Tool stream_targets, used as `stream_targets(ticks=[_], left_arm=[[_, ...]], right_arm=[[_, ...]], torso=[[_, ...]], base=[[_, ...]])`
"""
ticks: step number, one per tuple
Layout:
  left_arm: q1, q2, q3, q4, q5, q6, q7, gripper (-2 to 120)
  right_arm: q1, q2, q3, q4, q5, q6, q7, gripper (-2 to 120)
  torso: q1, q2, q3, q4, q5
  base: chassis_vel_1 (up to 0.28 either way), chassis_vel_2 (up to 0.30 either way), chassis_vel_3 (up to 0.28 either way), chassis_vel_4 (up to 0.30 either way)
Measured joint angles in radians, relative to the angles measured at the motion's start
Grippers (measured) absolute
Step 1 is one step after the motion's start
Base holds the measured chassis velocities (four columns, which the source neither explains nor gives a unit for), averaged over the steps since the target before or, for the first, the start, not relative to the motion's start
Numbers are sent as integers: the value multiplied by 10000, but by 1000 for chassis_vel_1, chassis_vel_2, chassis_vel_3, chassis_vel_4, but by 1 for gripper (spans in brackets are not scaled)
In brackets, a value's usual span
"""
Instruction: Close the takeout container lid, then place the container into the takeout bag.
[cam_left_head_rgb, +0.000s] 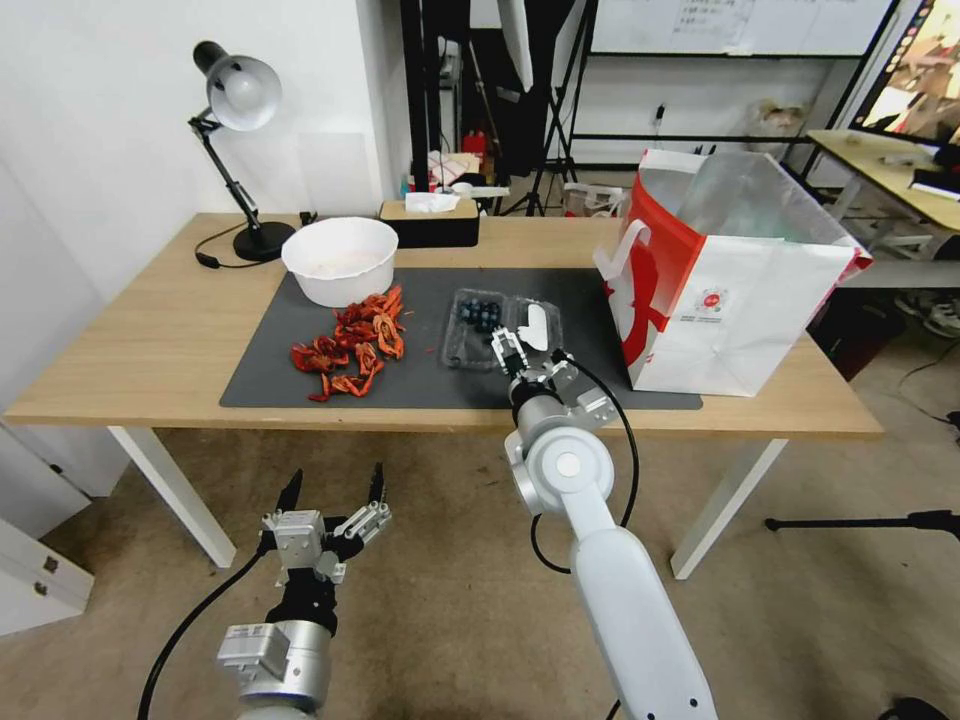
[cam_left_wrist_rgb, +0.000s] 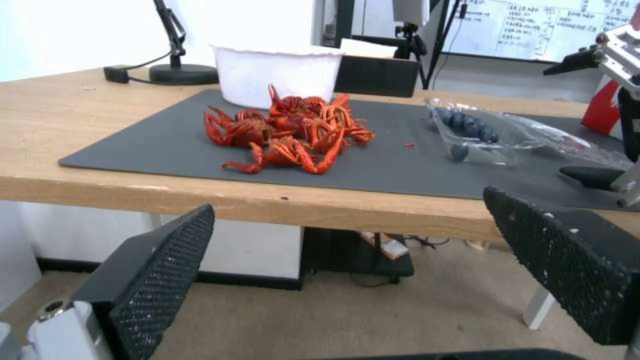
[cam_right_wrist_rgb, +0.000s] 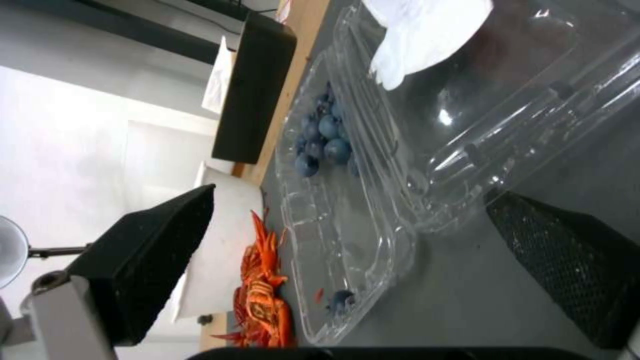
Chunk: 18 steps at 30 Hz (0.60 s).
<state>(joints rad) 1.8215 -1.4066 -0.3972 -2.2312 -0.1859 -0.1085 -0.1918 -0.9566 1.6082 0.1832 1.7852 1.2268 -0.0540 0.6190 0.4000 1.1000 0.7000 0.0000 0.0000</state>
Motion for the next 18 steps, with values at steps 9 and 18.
stream_targets(ticks=[9, 18], left_arm=[[20, 4, -34, -13, -34, -7, -4, 100], [69, -9, -48, -35, -37, -53, -15, 100]], right_arm=[[150, 0, 38, -184, -67, 123, -53, 100], [273, -1, 81, -267, -480, 332, -237, 100]], torso=[[0, 0, 0, 0, -1], [0, 0, 0, 0, 0]], base=[[0, 0, 0, 0], [0, 0, 0, 0]])
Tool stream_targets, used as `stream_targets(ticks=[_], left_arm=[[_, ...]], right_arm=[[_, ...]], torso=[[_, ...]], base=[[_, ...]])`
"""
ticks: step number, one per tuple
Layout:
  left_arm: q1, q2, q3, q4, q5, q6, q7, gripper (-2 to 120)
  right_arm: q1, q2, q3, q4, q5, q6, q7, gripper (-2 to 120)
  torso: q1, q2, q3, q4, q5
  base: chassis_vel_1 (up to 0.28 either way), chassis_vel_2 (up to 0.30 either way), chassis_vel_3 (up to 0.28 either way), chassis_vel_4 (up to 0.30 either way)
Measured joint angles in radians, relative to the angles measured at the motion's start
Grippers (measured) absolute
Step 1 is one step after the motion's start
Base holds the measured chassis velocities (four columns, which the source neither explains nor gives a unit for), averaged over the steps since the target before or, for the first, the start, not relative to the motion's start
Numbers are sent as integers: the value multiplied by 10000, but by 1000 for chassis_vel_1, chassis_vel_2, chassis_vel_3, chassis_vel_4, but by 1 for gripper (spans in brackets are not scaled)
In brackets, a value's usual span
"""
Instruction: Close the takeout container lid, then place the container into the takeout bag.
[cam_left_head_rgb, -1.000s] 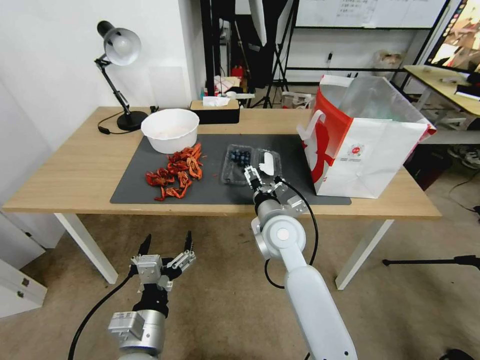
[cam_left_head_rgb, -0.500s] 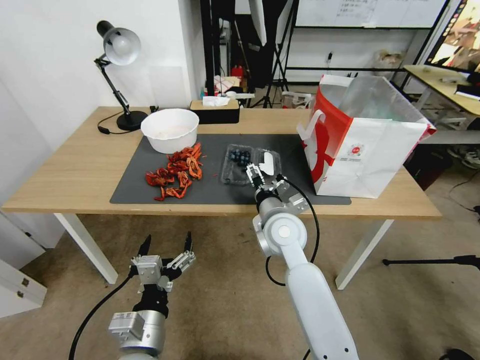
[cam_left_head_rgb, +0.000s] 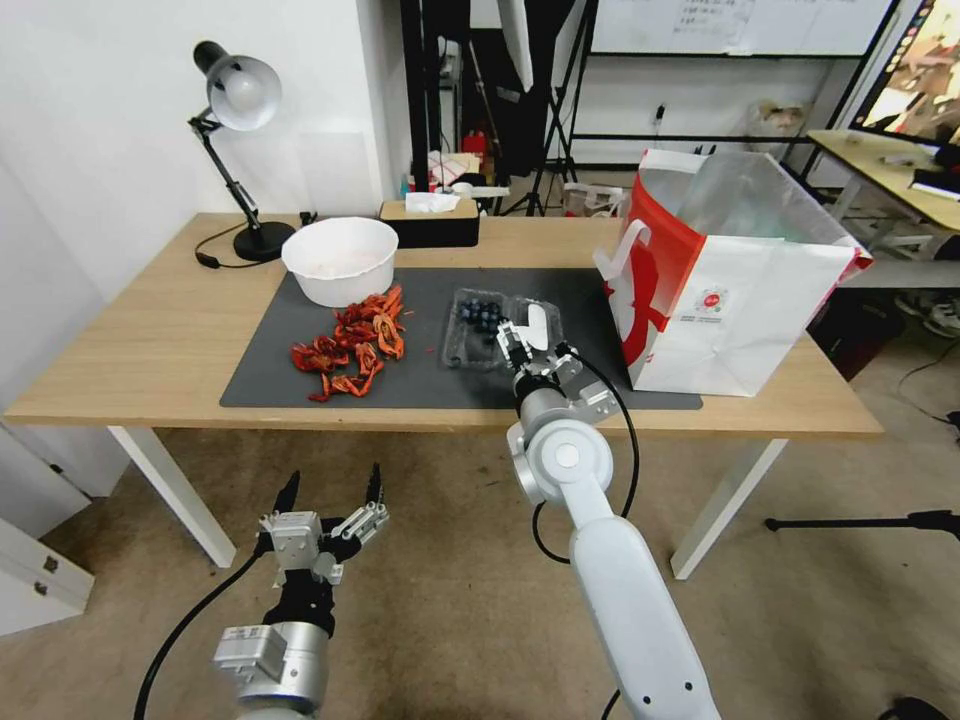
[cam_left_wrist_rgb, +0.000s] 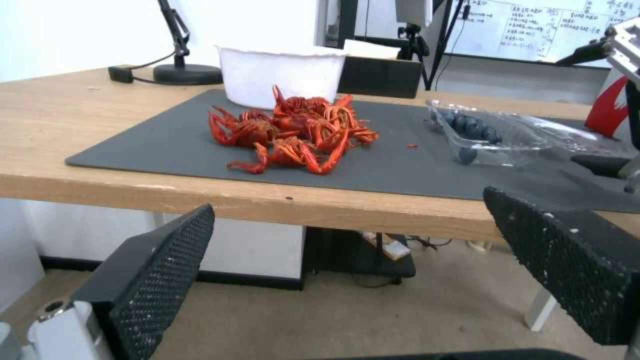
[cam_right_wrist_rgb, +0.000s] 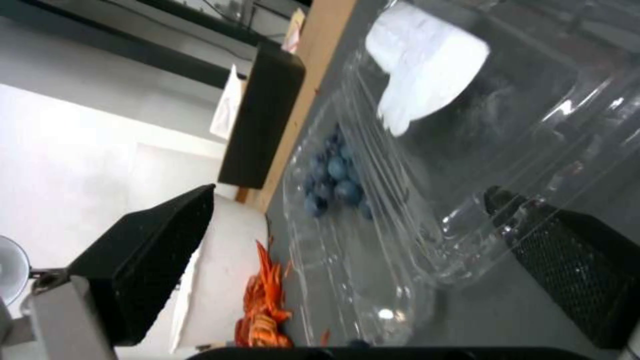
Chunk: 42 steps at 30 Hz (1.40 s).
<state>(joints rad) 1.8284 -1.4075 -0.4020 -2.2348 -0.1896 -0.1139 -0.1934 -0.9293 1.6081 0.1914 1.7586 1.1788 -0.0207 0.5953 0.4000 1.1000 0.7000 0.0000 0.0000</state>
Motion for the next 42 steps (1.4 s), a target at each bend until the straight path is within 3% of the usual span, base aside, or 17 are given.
stream_targets(ticks=[24, 42], left_arm=[[124, -71, 78, -39, 115, -103, 6, 100], [169, -164, 186, 16, 229, -220, -31, 100]], right_arm=[[210, -36, -435, -36, -3448, 136, -650, 100], [377, -538, -680, -115, -4166, -46, -1512, 100]], torso=[[0, 0, 0, 0, 0], [0, 0, 0, 0, 0]], base=[[0, 0, 0, 0], [0, 0, 0, 0]])
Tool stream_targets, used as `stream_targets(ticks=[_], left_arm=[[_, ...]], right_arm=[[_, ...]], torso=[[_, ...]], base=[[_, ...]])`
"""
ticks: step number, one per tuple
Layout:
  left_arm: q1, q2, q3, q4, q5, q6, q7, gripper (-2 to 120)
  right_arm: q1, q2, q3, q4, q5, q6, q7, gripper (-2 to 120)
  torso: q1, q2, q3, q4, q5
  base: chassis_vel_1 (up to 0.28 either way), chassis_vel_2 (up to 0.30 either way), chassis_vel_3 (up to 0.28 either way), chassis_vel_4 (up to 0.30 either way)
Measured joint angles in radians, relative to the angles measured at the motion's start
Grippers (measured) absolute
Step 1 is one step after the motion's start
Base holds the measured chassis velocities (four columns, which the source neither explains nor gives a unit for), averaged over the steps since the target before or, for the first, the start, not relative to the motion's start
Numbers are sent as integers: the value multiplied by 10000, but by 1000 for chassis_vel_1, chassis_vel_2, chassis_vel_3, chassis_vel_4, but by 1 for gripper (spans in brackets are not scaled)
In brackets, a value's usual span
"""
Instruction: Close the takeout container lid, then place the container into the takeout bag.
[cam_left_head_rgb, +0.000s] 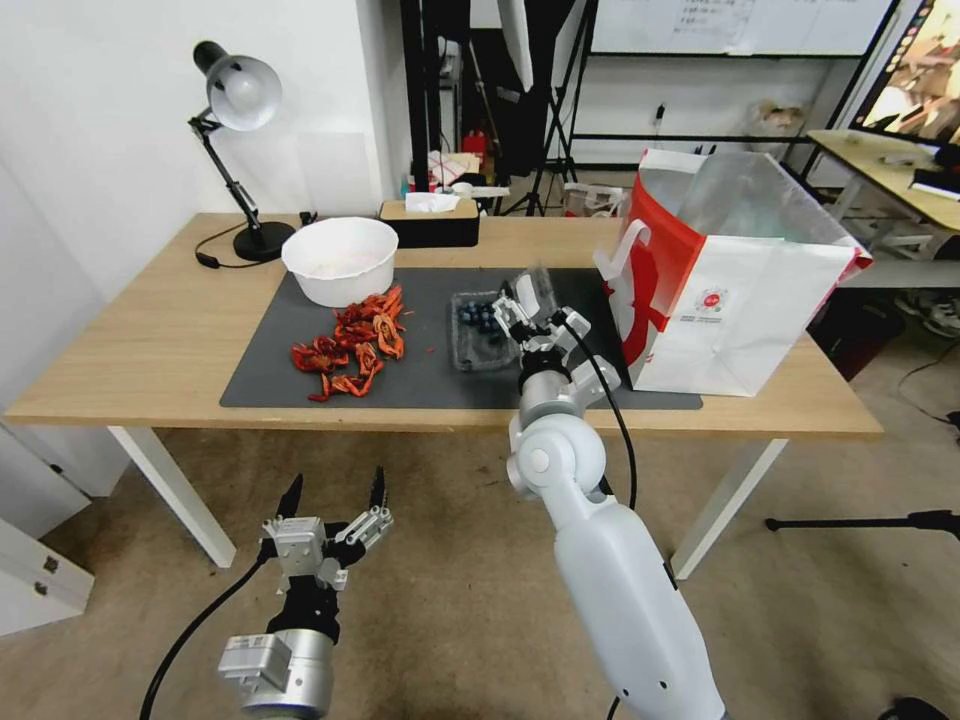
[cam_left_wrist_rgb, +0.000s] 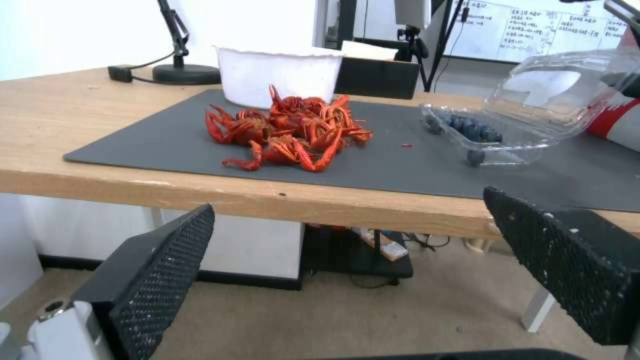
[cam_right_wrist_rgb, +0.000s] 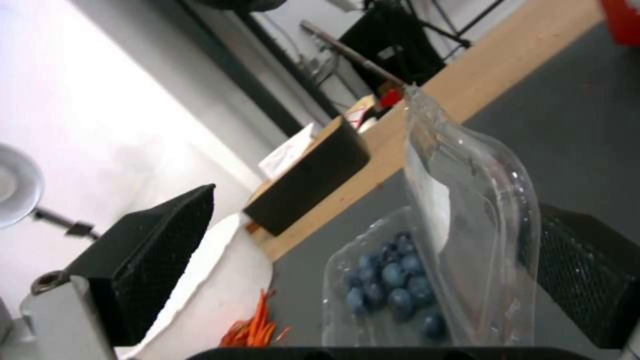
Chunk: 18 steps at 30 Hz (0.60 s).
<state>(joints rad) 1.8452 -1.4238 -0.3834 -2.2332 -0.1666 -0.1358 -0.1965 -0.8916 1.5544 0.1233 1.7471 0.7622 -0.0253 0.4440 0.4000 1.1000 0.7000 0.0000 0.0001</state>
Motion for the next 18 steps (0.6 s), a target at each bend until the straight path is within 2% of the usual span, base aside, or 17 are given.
stream_targets(ticks=[6, 9, 18], left_arm=[[26, -39, 46, 55, 49, -53, -6, 100], [36, -46, 62, 74, 55, -68, -14, 100], [60, -73, 93, 98, 73, -114, -18, 100]], right_arm=[[67, -321, -74, -41, 149, -470, -958, 100], [158, -603, -153, -116, 235, -821, -1855, 100], [678, -1031, -362, -442, 449, -1182, -2846, 100]], torso=[[1, 0, 1, 0, 0], [0, 0, 0, 0, 0], [0, 0, 0, 1, 0]], base=[[0, 0, 0, 0], [0, 0, 0, 0], [0, 0, 0, 0]])
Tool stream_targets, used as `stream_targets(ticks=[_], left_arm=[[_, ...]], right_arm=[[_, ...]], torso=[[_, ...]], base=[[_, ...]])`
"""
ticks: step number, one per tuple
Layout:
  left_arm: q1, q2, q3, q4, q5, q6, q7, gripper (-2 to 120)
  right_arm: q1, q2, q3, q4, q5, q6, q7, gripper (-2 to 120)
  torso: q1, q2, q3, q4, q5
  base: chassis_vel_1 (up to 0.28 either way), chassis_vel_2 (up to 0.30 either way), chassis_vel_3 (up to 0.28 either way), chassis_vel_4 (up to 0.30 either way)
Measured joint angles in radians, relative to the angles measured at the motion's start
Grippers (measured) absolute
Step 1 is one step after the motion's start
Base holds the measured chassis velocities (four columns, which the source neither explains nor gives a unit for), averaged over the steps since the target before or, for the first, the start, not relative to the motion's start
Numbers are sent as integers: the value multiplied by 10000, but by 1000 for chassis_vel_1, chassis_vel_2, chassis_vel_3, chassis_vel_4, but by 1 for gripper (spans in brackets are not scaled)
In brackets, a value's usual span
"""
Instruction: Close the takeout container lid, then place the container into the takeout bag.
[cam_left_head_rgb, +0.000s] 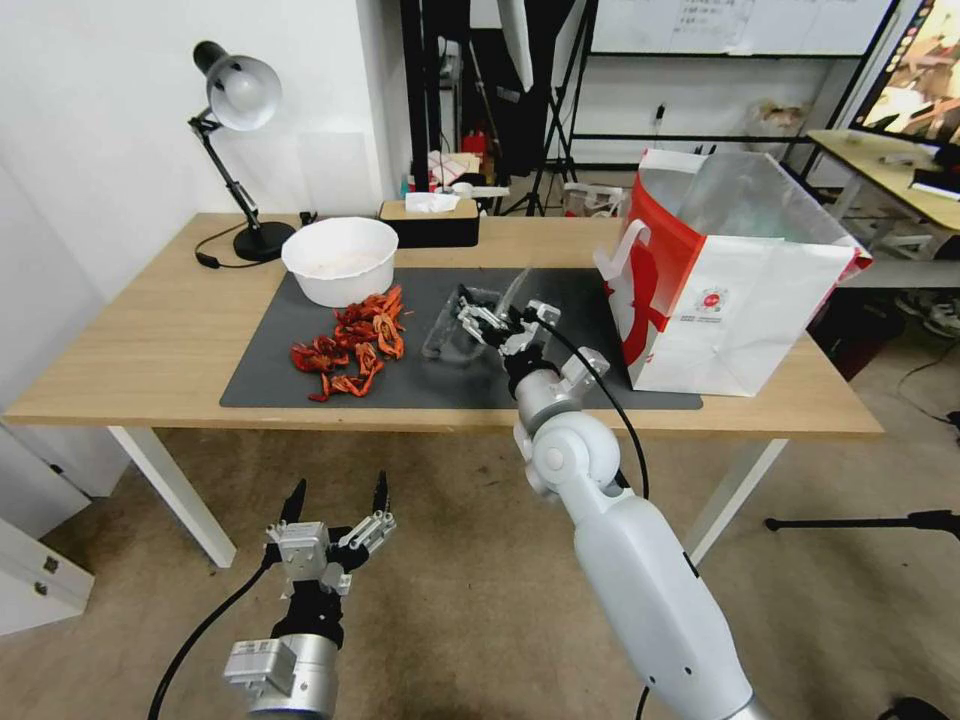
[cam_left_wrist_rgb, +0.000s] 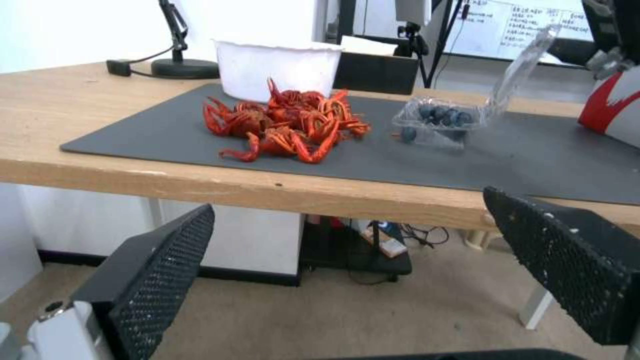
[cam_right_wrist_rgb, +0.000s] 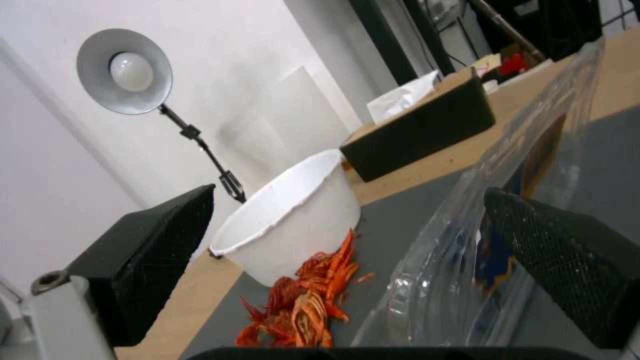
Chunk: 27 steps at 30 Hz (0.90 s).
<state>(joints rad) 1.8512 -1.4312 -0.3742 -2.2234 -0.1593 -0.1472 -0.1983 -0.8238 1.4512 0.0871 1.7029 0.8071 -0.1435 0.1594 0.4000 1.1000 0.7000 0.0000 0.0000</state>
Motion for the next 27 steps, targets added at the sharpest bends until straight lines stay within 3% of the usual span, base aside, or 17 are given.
stream_targets(ticks=[27], left_arm=[[56, -2, 45, 63, 36, -98, 2, 100]], right_arm=[[1651, -504, -684, -1172, 1196, -970, -599, 100]], torso=[[0, 0, -1, 0, -1]], base=[[0, 0, 0, 0]])
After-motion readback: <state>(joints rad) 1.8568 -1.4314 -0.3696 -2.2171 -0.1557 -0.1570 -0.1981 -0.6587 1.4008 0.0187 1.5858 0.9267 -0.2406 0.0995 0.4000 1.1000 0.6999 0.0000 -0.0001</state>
